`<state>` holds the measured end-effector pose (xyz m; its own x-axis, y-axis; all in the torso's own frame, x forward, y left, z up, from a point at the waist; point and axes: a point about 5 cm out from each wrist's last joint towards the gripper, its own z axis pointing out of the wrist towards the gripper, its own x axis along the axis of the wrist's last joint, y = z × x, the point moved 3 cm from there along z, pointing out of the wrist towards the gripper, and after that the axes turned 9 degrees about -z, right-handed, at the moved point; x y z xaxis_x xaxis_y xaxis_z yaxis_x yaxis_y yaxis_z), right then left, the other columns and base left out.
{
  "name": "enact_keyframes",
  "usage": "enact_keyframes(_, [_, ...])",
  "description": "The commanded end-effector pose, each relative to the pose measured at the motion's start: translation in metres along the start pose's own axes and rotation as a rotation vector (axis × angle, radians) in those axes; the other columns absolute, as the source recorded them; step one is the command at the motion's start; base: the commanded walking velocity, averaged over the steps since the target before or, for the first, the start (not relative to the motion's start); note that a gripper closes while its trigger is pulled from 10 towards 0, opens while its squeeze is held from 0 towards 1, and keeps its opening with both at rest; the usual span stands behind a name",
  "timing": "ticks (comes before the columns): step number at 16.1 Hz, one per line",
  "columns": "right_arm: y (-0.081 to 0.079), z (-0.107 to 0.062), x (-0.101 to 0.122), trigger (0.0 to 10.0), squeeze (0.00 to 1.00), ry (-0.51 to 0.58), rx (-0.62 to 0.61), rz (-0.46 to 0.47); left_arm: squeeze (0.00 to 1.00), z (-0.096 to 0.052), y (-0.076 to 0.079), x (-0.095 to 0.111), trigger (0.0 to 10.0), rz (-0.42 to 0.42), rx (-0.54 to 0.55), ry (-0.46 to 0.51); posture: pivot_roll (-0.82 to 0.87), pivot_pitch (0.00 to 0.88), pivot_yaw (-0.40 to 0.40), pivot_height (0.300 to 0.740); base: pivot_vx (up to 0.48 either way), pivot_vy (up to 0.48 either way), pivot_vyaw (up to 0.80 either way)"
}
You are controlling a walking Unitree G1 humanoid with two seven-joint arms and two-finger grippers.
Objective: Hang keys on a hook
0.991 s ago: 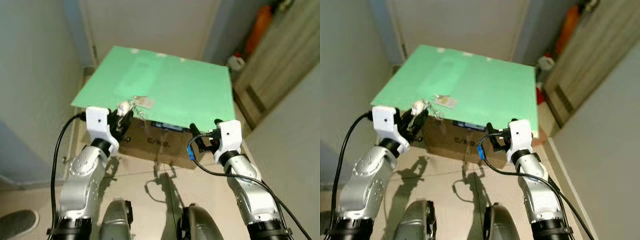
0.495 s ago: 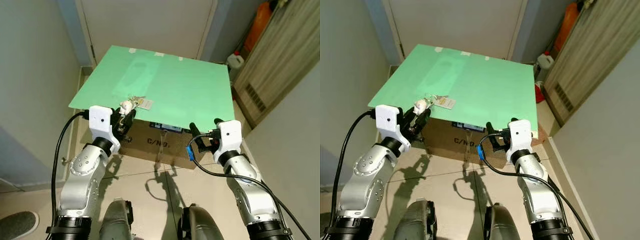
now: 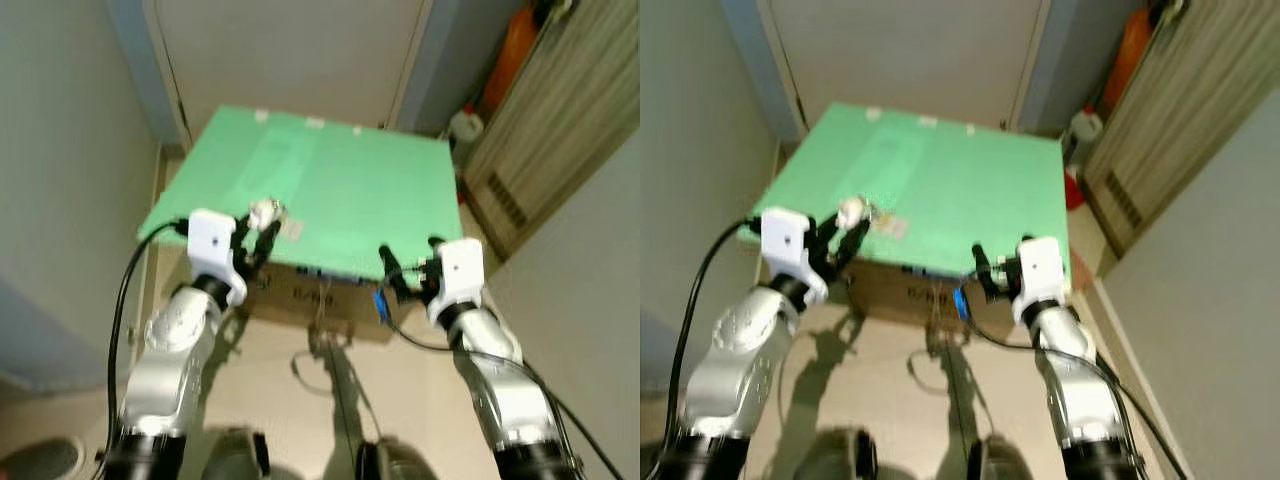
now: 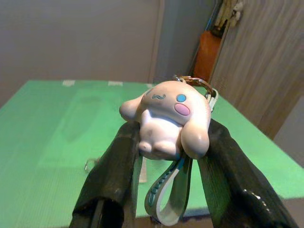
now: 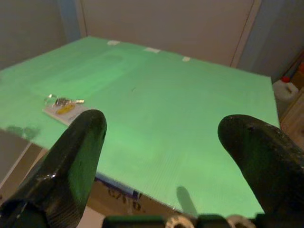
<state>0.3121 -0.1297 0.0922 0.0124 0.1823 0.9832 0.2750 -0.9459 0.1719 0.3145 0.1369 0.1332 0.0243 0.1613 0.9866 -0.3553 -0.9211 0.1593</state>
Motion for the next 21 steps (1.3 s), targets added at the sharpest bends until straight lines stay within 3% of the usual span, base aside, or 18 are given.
enact_keyframes(1, [0.005,-0.003,0.001,10.0,0.0,0.009,-0.016,0.004,0.0,0.002,0.005,-0.001,0.0,0.011,-0.03,-0.004,-0.07,0.1,-0.042,0.74,0.0,0.0,0.0])
enact_keyframes(8, [0.005,-0.002,-0.003,10.0,0.0,-0.006,-0.019,-0.03,0.0,0.002,0.006,-0.003,0.0,0.021,-0.035,-0.009,-0.07,0.104,-0.041,0.74,0.0,0.0,0.0])
enact_keyframes(21, [0.005,-0.004,-0.004,10.0,0.0,-0.004,-0.025,0.012,0.0,0.004,0.017,-0.004,0.0,0.092,-0.1,-0.021,-0.08,0.11,-0.032,0.74,0.0,0.0,-0.78])
